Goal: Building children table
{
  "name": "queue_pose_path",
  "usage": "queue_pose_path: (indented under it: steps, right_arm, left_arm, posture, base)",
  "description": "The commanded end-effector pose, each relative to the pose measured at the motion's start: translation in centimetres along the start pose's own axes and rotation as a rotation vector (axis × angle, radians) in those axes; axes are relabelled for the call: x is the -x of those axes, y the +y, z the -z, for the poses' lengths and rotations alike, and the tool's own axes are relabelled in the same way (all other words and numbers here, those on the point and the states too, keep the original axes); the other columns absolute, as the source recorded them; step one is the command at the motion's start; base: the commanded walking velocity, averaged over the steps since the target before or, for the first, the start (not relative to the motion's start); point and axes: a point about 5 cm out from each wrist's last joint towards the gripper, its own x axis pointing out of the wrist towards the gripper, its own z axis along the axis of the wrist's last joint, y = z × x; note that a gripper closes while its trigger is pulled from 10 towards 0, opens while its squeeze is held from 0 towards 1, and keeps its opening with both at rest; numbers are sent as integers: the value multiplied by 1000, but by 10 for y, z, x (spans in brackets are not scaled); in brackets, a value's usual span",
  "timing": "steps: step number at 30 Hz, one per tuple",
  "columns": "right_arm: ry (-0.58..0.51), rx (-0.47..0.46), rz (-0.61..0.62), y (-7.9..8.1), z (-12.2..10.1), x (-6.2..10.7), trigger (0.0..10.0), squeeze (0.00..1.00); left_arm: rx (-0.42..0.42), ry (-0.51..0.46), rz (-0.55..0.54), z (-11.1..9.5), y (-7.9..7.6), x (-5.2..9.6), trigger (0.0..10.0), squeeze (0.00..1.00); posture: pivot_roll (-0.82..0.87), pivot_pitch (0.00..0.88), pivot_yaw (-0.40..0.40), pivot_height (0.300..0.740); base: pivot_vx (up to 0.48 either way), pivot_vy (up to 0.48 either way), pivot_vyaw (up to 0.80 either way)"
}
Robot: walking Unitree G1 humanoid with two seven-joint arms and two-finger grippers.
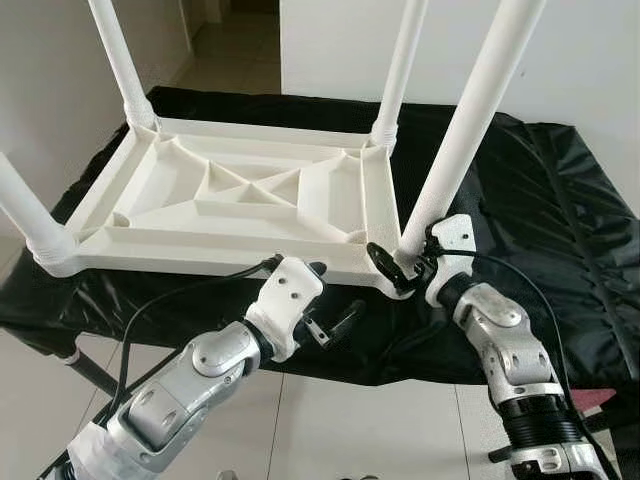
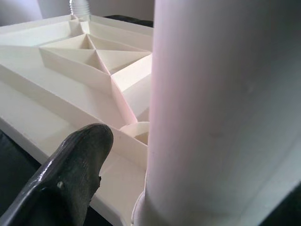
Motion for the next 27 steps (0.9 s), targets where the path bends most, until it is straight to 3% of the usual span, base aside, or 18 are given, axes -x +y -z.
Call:
queue_pose_path:
  steps: [1, 2, 3, 4, 5, 6, 9, 10, 22, 23, 27]
  right_arm:
    - [20, 32, -23, -5, 5, 0, 10000, 0]
    - [24, 36, -32, -7, 6, -2, 9608, 0]
    - [28, 32, -43, -9, 7, -2, 7490, 0]
    - [28, 32, -43, -9, 7, -2, 7490, 0]
    - [33, 41, -57, -9, 9, -3, 5647, 0]
    - [36, 49, -66, -10, 9, -3, 2196, 0]
    - [36, 50, -77, -10, 10, -4, 2157, 0]
    - [33, 47, -91, -11, 11, -5, 0, 0]
    - [22, 10, -73, -13, 17, -6, 0, 0]
    - [15, -15, -47, -14, 17, -6, 10000, 0]
    - [5, -62, -11, -13, 17, -8, 10000, 0]
  left_arm:
    - [-14, 15, 202, 3, -8, 1, 10000, 0]
    - [-15, 15, 201, 2, -7, 1, 10000, 0]
    - [-16, 15, 201, 2, -7, 1, 10000, 0]
    - [-16, 15, 201, 2, -7, 1, 10000, 0]
    - [-17, 16, 201, 2, -7, 1, 10000, 0]
    - [-18, 17, 201, 3, -7, 2, 10000, 0]
    - [-20, 17, 201, 3, -6, 2, 10000, 0]
    - [-20, 16, 199, 2, -6, 1, 10000, 0]
    - [-20, 14, 204, 2, -8, 2, 10000, 0]
    - [-20, 15, 204, 2, -8, 2, 10000, 0]
    - [-18, 16, 206, 2, -8, 2, 10000, 0]
  posture:
    - [6, 96, 0, 740]
    - [5, 98, 1, 740]
    - [5, 98, 1, 740]
    - [5, 98, 1, 740]
    - [8, 95, 1, 740]
    - [8, 95, 1, 740]
    - [9, 95, -1, 740]
    - [9, 95, -1, 740]
    - [16, 92, 1, 740]
    - [17, 91, 0, 740]
    - [16, 87, 2, 740]
  base:
    - [0, 0, 0]
    - [0, 0, 0]
    - [0, 0, 0]
    - [0, 0, 0]
    - [0, 0, 0]
    - [0, 0, 0]
    - [0, 0, 0]
    - [0, 0, 0]
    - [0, 0, 0]
    - [0, 0, 0]
    - [0, 0, 0]
